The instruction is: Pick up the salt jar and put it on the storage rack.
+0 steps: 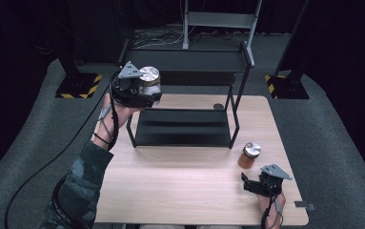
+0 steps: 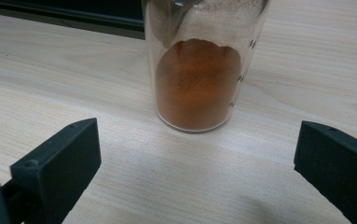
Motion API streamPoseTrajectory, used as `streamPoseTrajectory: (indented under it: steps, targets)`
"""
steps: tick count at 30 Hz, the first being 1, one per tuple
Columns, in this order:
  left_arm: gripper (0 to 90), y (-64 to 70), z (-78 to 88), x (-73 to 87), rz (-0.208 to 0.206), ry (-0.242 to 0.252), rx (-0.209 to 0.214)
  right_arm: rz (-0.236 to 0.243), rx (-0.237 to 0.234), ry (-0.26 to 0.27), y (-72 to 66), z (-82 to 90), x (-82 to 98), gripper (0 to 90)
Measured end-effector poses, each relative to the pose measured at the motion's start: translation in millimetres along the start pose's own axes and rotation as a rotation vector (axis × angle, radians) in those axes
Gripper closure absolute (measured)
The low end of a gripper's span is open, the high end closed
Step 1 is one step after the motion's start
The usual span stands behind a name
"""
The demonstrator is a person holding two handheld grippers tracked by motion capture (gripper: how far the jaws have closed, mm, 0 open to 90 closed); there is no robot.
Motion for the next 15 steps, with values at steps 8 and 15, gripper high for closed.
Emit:
streamPoseTrajectory:
  steps: [8,15]
  targets:
    - [30.6,-1.9,0.6,-5.7,0.002,0.004,0.003,0.005,-0.001,-0.003,-0.1,-0.3,-0.4,0.0]
    - [30.6,-3.4,2.2,-12.1,0.001,0.005,0.003,0.005,-0.003,-0.004,-0.1,-0.6,-0.5,0.0]
Point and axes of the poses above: each handheld gripper's, and its own axes: z roughly backward along the jaws, x roughly out of its underside, y roughly to its right, the point moved 8 cm from there along -z, roughly forward along the jaws, and after that the axes turned 11 degrees about x, right-handed, at the moved point
